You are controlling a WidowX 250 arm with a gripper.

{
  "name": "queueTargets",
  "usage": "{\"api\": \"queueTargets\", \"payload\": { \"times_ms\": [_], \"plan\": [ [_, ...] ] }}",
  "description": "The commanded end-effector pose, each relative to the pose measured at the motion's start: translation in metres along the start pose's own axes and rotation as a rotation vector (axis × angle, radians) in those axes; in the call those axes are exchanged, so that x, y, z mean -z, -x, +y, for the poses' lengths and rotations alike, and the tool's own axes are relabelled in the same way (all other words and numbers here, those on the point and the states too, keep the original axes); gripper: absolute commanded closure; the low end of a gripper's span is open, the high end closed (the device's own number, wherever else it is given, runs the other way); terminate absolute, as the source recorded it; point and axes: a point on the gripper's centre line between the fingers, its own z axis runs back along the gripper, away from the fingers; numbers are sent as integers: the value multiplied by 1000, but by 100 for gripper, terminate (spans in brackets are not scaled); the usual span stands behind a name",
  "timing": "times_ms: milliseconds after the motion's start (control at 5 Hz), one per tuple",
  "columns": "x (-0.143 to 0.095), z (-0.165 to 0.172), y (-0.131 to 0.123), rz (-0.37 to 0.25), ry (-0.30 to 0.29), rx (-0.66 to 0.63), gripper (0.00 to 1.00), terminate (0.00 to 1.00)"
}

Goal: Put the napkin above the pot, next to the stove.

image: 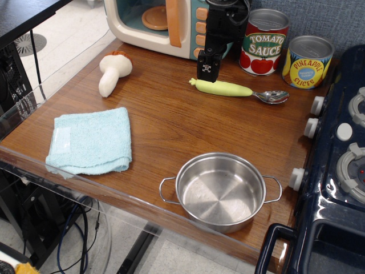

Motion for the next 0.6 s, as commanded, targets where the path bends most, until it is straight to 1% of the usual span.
{"api": "queueTargets", "payload": {
  "times_ms": [0, 200, 400],
  "plan": [
    [0, 0, 0, 0, 0, 0, 0, 0],
    [-6, -8, 16, -10, -8, -22, 0, 0],
    [-7, -25, 46, 20, 1, -96, 0, 0]
  ]
}}
